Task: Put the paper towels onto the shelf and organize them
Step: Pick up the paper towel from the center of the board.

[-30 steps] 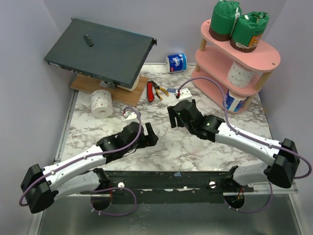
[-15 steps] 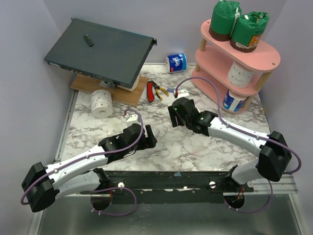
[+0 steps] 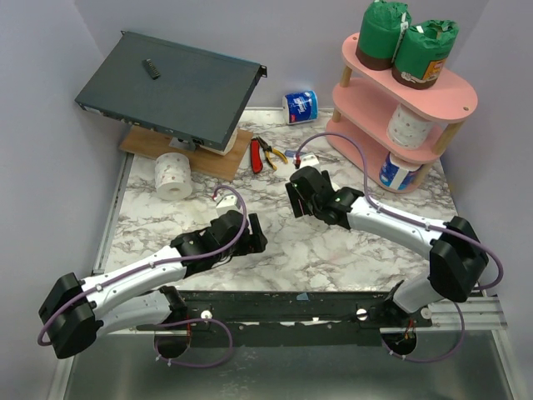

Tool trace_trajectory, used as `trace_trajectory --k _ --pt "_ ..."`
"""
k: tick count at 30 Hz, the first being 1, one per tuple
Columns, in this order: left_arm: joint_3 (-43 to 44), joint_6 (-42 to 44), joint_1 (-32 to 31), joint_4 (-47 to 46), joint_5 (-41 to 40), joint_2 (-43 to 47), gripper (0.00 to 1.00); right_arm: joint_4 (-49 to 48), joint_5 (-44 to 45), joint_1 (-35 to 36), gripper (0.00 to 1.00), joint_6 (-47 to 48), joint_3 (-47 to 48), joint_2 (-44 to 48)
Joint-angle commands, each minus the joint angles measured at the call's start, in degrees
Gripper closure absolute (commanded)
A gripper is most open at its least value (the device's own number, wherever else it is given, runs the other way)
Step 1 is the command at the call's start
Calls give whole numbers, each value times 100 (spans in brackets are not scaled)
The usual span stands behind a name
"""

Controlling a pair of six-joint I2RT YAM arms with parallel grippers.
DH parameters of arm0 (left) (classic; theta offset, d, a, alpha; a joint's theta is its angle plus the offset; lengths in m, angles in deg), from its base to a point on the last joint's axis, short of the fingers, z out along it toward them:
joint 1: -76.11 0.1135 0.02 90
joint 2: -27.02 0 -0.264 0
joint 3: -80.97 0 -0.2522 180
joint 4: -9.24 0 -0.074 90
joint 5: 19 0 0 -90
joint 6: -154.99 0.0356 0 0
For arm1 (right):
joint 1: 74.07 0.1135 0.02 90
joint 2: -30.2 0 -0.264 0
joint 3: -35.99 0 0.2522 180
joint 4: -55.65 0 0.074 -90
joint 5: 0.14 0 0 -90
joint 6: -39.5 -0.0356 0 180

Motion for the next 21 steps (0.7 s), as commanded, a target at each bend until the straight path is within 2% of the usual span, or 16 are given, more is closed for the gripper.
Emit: trace_trajectory --k 1,7,9,15,21 --pt "42 90 -34 -27 -33 -90 14 -17 82 -94 25 100 69 -196" --pt "41 84 -35 -59 -15 -147 15 -46 17 -120 30 126 55 -188" --pt "41 99 -34 -69 -2 -164 14 -24 -10 -121 35 153 100 -192" --pt "7 113 -34 -93 2 -174 14 175 -92 -123 61 227 291 -168" --pt "-10 164 -34 -100 11 -165 14 494 -40 -123 70 328 614 -66"
